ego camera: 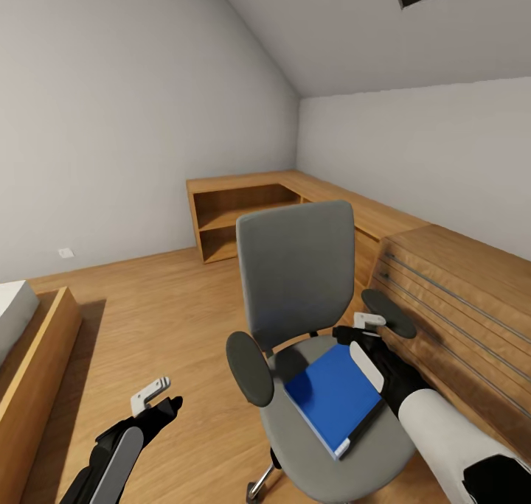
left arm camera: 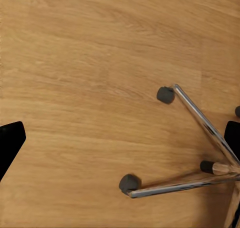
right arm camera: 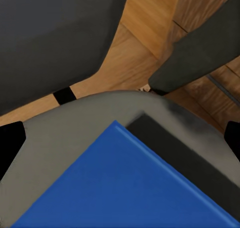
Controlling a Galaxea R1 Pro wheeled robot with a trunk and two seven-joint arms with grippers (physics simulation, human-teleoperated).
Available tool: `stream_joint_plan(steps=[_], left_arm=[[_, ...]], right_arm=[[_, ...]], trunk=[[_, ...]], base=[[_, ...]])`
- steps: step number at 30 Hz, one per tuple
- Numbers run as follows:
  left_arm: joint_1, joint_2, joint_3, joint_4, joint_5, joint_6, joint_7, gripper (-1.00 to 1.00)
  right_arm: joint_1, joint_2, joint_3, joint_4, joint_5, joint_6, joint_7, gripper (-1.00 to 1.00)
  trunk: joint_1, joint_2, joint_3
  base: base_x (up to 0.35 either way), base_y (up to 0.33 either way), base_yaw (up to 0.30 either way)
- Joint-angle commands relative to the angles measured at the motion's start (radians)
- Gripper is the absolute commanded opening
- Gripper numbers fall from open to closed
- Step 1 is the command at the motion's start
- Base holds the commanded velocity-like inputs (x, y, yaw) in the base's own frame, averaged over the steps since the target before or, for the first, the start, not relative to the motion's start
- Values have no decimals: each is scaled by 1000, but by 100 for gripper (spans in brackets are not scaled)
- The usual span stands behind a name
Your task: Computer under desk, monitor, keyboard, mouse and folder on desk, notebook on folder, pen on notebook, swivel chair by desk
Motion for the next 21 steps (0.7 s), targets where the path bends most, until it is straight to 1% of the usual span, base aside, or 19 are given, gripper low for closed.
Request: stream_joint_plan(steps=[1, 6, 12, 14, 21], left_arm=[[0, 0, 0, -2, 11, 2, 8, 100], [0, 0, 0, -2, 12, -7, 8, 100], [0, 1, 0, -2, 12, -74, 9, 100], [0, 0, 0, -2, 12, -85, 10, 100], [0, -1, 0, -3, 12, -92, 11, 100]], right_arm=[[-1, -1, 8, -2, -9, 3, -10, 100], [-1, 0, 7, -2, -9, 2, -10, 100], [-1, -2, 7, -2, -9, 1, -9, 100], [-1, -2, 7, -2, -9, 1, -9, 100], [0, -2, 7, -1, -7, 2, -8, 100]], trunk=[[0, 0, -1], [0, 0, -1], [0, 0, -1], [0, 0, -1], [27, -49, -23]], base=[[0, 0, 0], [0, 0, 0], [0, 0, 0], [0, 0, 0], [0, 0, 0]])
